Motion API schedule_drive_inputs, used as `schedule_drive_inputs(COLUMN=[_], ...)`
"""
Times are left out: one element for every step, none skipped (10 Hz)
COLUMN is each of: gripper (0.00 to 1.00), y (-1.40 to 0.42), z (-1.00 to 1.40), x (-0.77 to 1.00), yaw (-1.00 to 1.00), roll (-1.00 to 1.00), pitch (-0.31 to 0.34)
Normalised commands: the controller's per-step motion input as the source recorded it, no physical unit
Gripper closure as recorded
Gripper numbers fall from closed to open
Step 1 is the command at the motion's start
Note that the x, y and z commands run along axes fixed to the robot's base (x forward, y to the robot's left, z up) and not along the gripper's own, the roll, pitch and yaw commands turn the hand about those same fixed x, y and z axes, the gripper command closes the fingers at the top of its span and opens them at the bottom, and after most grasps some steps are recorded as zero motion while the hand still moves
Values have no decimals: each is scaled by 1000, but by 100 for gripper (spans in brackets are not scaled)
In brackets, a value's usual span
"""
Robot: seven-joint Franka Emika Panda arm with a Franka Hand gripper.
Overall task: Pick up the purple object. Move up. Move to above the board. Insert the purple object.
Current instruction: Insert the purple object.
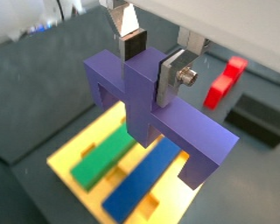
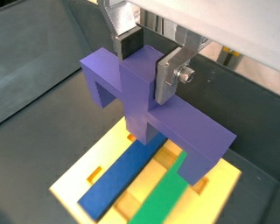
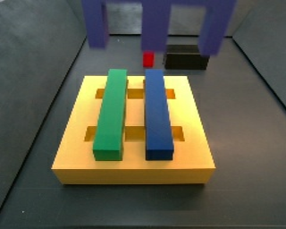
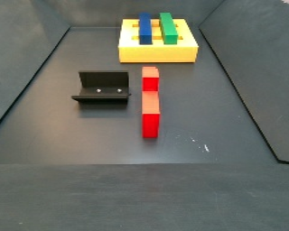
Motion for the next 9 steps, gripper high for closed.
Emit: schedule_drive_inputs(gripper=[100, 100, 100, 100, 100, 100, 100, 100, 100], y=[-454, -411, -211, 0, 3, 23, -103, -186, -86], z=[-940, -897, -906, -711, -463, -294, -140, -69, -51], x=[0, 0, -191, -351, -320, -166, -3, 0, -126], yaw=[0, 0, 0, 0, 0, 71, 197, 237, 217], roll=[16, 214, 166, 110, 94, 6, 16, 67, 77], pitch=[-166, -97, -134, -174, -140, -133, -96, -64, -84])
